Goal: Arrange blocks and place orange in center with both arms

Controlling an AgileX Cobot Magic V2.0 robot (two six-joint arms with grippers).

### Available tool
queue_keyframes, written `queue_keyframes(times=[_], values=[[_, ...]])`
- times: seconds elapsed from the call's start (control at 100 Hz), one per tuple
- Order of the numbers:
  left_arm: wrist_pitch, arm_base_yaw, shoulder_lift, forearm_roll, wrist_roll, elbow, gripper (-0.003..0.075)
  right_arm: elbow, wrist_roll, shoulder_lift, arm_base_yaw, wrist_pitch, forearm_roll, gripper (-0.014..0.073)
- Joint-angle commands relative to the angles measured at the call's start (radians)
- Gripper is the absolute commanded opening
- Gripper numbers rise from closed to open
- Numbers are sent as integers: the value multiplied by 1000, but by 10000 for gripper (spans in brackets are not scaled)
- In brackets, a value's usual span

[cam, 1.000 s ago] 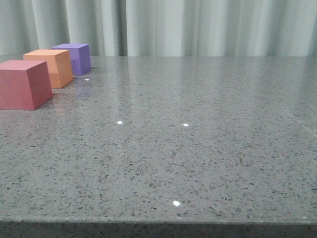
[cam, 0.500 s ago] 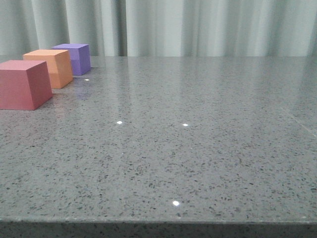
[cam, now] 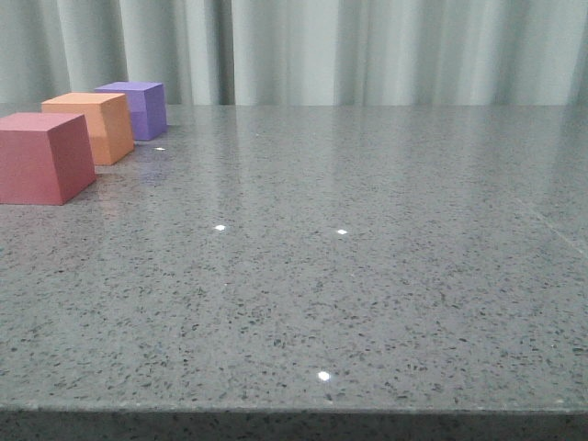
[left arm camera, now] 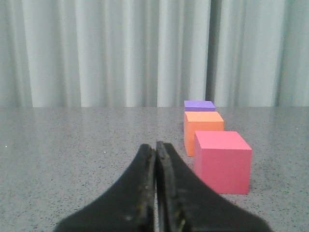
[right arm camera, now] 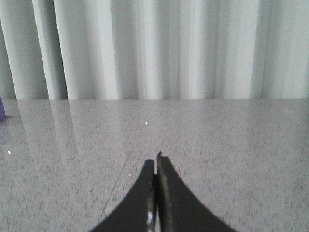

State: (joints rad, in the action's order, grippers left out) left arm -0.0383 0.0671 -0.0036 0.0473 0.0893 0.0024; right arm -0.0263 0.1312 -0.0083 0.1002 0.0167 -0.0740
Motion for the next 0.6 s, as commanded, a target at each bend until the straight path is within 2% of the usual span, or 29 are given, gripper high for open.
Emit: queue_keyframes(times=[0.0,0.59], values=[[-82,-2,-37,-9,3,42,-20,1,-7,-20,-7,-108,4,-69],[-82,-2,-37,-9,3,42,-20,36,-7,-20,-7,-139,4,-69]])
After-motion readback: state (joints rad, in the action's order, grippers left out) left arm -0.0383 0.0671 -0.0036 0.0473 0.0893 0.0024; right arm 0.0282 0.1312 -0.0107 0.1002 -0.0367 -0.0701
